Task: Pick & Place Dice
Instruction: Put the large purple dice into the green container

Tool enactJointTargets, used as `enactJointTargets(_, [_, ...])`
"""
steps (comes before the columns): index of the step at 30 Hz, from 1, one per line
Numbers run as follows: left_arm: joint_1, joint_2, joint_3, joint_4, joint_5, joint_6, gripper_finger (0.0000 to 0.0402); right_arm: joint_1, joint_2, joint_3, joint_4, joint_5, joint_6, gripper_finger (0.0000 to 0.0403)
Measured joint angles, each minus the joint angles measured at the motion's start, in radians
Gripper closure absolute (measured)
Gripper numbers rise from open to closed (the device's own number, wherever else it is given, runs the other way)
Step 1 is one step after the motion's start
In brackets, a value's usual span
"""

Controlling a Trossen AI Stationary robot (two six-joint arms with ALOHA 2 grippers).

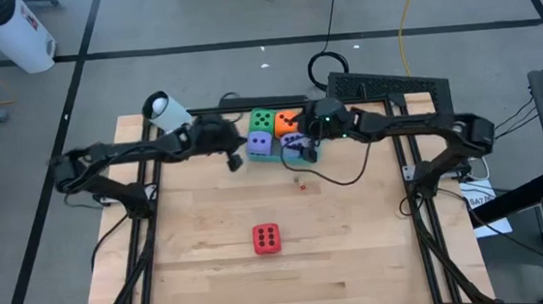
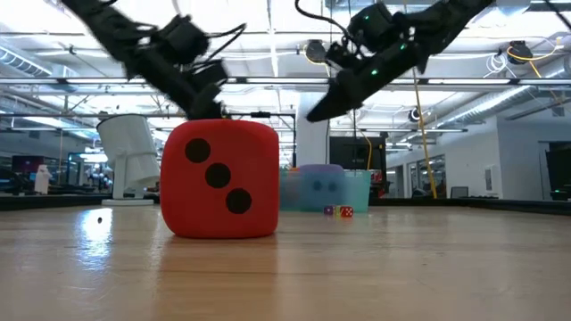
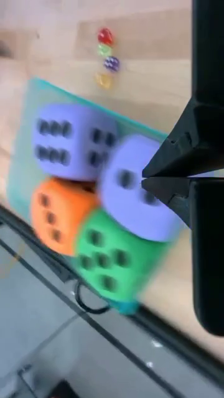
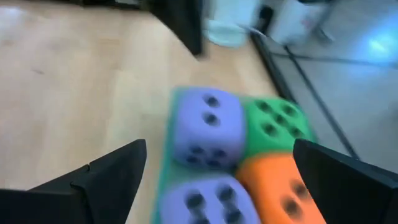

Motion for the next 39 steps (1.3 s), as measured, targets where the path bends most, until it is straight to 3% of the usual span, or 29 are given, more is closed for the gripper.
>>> enactJointTargets(4, [0.054,-0.037,-0.154,0.125,-0.009,-0.037,0.0401,0.002,-0.053,-0.020,-0.107,0.162,-0.005,0.0019])
enactJointTargets(7, [0.097,-0.033,-0.187,0.187,0.013,-0.051,0.0401,0.001,-0.070,-0.076,-0.067,0.175,-0.033,0.0067])
enactJointTargets(13, [0.121,-0.018,-0.189,0.162,-0.003,-0.074,0.0401,0.002,-0.069,-0.220,0.146,0.181,-0.058,0.0241])
enactJointTargets(18, [0.122,-0.019,-0.188,0.133,-0.032,-0.095,0.0400,0.002,-0.110,-0.229,0.095,0.255,0.023,0.0384])
enactJointTargets(25, [0.101,-0.019,-0.188,0.099,-0.027,-0.125,0.0399,0.005,-0.146,-0.230,-0.057,0.277,0.087,0.0399])
enactJointTargets(31, [0.081,-0.019,-0.188,0.077,-0.028,-0.167,0.0400,-0.002,-0.109,-0.230,-0.052,0.194,0.088,0.0402])
enactJointTargets(39, [0.068,-0.019,-0.188,0.029,-0.102,-0.150,0.0400,-0.028,-0.087,-0.230,-0.073,0.193,0.092,0.0402])
